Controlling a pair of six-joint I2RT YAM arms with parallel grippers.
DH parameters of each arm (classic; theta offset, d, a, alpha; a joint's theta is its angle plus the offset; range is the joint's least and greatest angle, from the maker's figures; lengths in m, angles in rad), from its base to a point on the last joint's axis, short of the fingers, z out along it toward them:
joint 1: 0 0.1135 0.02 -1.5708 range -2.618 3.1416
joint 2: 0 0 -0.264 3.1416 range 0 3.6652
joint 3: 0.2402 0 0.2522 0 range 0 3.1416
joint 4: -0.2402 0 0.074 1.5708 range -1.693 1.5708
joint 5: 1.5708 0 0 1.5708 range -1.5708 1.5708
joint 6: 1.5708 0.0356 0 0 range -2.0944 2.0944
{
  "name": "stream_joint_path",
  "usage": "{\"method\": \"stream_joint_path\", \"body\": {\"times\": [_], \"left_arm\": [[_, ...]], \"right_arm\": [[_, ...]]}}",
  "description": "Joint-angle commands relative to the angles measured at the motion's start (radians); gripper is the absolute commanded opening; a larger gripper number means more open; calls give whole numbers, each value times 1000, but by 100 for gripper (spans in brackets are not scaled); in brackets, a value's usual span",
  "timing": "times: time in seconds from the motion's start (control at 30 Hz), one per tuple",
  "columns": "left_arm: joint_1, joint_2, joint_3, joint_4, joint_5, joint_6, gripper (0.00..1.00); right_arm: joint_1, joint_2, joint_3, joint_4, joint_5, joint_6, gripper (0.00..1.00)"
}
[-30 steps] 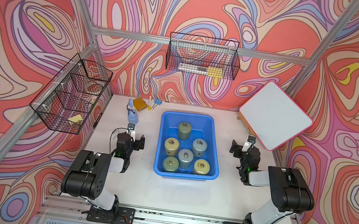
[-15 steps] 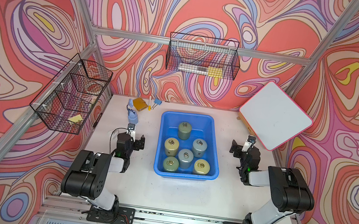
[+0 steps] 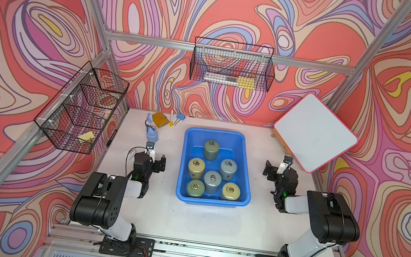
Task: Take the tea canister out of the basket
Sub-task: Pick up the tea canister from the basket.
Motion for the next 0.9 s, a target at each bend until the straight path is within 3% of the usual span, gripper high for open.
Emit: {"method": "stream_joint_path", "body": {"times": [0.0, 0.23, 0.33, 0.43, 0.53, 0.7, 0.87], "left_arm": [[4, 4, 14, 4, -17, -9, 99], [4, 2, 11, 9, -23, -9, 99], [4, -1, -11, 45, -105, -43, 99], [4, -28, -34, 70, -184, -77, 99], [4, -104, -32, 5, -185, -73, 99], [4, -361, 46, -326, -230, -150, 99], [5, -565, 130, -616, -223, -279, 99]], "right_arm": [[-3, 7, 12, -6, -5, 0, 98], [-3, 1, 7, -2, 32, 15, 98], [-4, -47, 9, -42, 49, 16, 98], [-5, -142, 42, -174, 79, 24, 98], [-4, -281, 105, -396, 120, 63, 98], [-4, -441, 296, -861, 89, 187, 98], [-2, -516, 402, -1076, 13, 266, 98]]}}
